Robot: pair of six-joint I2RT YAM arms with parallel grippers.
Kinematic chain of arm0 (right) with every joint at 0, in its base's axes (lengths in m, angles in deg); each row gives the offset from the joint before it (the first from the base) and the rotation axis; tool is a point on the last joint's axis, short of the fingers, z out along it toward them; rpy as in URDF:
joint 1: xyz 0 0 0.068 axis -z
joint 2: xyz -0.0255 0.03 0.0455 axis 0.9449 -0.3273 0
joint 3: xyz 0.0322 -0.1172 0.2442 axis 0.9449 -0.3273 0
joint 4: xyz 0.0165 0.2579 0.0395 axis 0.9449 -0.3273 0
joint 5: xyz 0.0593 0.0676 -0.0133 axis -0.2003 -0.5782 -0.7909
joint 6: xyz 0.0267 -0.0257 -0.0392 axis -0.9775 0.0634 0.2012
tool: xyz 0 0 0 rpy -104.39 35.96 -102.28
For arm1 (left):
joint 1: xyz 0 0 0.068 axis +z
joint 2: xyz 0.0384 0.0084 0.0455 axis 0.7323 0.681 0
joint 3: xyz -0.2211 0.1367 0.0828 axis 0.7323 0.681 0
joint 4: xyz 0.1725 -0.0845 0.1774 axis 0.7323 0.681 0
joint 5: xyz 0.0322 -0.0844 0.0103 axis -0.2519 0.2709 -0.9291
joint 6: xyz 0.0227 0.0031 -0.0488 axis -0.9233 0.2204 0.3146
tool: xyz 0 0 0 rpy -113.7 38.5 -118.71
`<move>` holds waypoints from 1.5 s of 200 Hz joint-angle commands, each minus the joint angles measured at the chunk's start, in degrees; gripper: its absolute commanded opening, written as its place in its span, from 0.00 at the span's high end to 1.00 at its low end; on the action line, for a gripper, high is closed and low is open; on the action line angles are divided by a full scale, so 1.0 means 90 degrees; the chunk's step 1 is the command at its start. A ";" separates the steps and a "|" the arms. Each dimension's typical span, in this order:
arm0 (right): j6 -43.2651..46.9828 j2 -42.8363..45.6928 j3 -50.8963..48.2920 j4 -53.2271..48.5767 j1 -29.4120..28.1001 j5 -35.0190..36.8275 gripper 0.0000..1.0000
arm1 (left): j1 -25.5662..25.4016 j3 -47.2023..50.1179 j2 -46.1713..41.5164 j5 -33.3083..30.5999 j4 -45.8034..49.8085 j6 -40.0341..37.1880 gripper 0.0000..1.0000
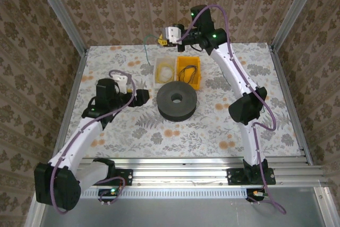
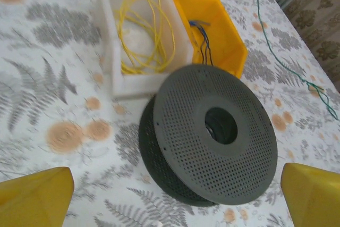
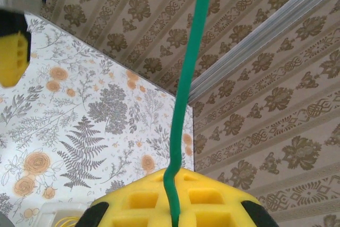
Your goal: Wrap the cables
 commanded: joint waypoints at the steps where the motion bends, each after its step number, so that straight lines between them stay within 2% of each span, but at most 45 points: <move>1: 0.0123 0.0309 -0.0110 -0.0152 0.0027 -0.0235 1.00 | -0.0060 0.0384 0.0375 0.0585 -0.1311 0.0945 0.00; 48: 0.0126 0.0327 -0.0231 -0.0195 0.0026 -0.0237 1.00 | -0.0332 0.0753 0.1751 0.0956 -0.2911 0.1881 0.04; 110: 0.0146 0.0364 -0.0353 -0.0195 0.0043 -0.0218 1.00 | -0.0739 0.0359 0.3214 0.0980 -0.3465 0.2180 0.14; 137: 0.0148 0.0382 -0.0413 -0.0184 0.0056 -0.0217 1.00 | -0.0779 0.0249 0.3560 0.1020 -0.3725 0.2350 0.28; 175: 0.0083 0.0469 -0.0646 -0.0004 0.0085 -0.0222 1.00 | -0.0891 0.0031 0.3851 0.1115 -0.4029 0.2568 0.57; 223: 0.0070 0.0551 -0.0779 0.0038 0.0134 -0.0221 1.00 | -0.1026 -0.0185 0.4102 0.1149 -0.4097 0.2660 0.70; 259: 0.0051 0.0674 -0.1010 0.0182 0.0173 -0.0227 1.00 | -0.1028 -0.0271 0.3968 0.1223 -0.3929 0.2581 1.00; 300: 0.0034 0.0777 -0.1227 0.0299 0.0189 -0.0237 1.00 | -0.1024 -0.0591 0.3644 0.1266 -0.3095 0.2208 1.00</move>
